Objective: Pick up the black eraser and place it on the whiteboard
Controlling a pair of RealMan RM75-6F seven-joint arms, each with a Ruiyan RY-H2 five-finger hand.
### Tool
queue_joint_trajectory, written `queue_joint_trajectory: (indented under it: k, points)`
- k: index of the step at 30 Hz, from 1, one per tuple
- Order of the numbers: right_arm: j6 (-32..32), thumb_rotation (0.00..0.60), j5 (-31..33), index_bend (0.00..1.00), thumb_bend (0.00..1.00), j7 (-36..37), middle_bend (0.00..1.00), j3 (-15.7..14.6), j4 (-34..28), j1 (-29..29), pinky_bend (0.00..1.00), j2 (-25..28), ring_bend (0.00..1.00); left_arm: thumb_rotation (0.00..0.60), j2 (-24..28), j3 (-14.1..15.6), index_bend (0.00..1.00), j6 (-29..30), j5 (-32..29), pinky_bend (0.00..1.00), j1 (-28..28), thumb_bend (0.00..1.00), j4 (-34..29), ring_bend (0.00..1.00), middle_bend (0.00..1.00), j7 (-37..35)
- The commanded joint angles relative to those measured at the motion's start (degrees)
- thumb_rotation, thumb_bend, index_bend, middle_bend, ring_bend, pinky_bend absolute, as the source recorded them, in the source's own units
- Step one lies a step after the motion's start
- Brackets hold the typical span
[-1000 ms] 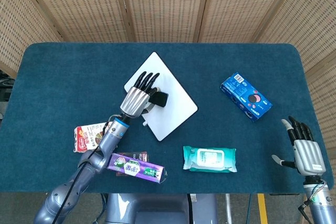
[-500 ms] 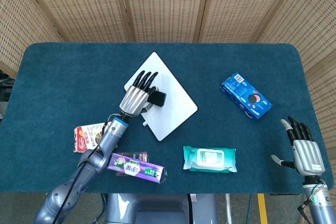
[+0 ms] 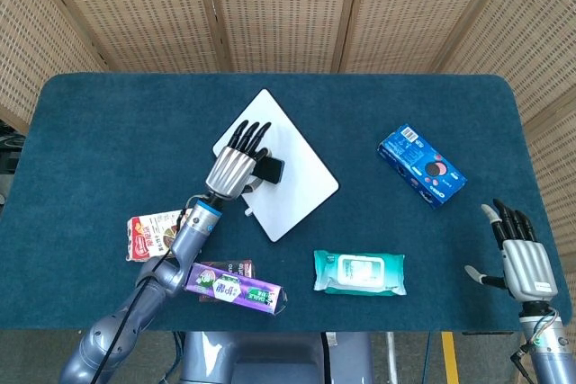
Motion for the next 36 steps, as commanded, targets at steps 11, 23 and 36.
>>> queue_joint_trajectory:
  k: [11,23,36]
  points:
    - [0.14,0.600,-0.20,0.02,0.05,0.05,0.00,-0.05,-0.06,-0.01,0.00,0.02,0.00,0.600,0.03,-0.05,0.10,-0.14,-0.47,0.00,0.02,0.19,-0.24,0.00,0.00,0.85]
    - [0.25,0.600,-0.50,0.02,0.05,0.08,0.00,-0.16,-0.10,0.00,0.00,0.18,0.00,0.600,4.71,0.84,0.00,11.71,0.72,0.00,5.78,0.07,-8.64,0.00,0.00,-2.49]
    - [0.98,0.600,-1.23,0.02,0.05,-2.75,0.00,-0.64,-1.54,-0.28,0.00,0.84,0.00,0.600,35.84,7.51,0.00,21.31,-0.81,0.00,24.91,0.03,-64.26,0.00,0.00,23.71]
